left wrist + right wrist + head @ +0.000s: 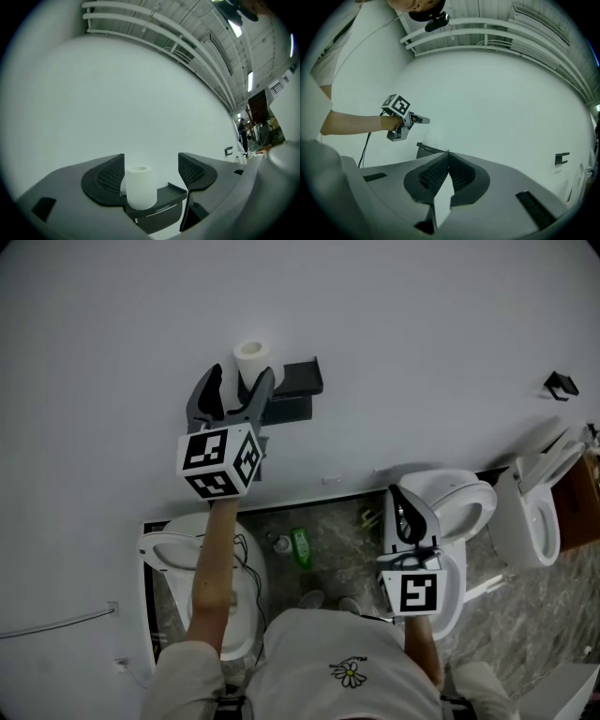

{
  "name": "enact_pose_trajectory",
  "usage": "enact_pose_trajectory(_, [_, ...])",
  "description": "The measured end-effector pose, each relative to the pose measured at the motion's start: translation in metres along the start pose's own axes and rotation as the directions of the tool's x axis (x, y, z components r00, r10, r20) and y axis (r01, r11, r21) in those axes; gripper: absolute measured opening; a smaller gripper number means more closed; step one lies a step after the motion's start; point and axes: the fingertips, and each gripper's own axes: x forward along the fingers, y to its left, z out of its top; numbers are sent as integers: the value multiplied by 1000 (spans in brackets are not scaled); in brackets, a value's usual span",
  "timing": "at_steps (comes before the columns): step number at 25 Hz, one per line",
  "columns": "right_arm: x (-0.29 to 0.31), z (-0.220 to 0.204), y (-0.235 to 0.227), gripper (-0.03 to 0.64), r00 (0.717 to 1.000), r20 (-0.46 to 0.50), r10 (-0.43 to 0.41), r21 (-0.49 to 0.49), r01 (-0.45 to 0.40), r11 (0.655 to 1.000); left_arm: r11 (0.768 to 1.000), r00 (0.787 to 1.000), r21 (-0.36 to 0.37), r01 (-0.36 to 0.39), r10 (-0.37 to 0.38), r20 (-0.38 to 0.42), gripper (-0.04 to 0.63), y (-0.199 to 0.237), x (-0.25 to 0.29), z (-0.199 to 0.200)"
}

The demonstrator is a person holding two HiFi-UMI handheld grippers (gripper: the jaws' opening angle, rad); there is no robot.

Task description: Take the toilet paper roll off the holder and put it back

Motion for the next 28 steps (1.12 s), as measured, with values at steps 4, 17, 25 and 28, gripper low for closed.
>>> enact_pose_trajectory(4, [-2, -4, -4, 9, 1000, -15, -13, -8, 13, 1000, 998, 995, -56, 5, -11, -101, 360, 18, 32, -37])
enact_pose_trajectory(17, [-22, -22, -19, 9, 985, -135, -102, -24, 100, 995, 996, 973, -88, 27, -47, -227, 364, 28, 84, -85])
enact_pose_trajectory(25, [-33, -26, -29, 9, 977, -156, -146, -42, 142, 989, 999, 963, -32, -9, 0, -269, 356, 35, 95, -99])
enact_pose_trajectory(28, [-33, -27, -31, 9, 972, -169, -161, -48, 155, 987, 1000, 963, -26, -11, 4, -271, 348, 37, 96, -100])
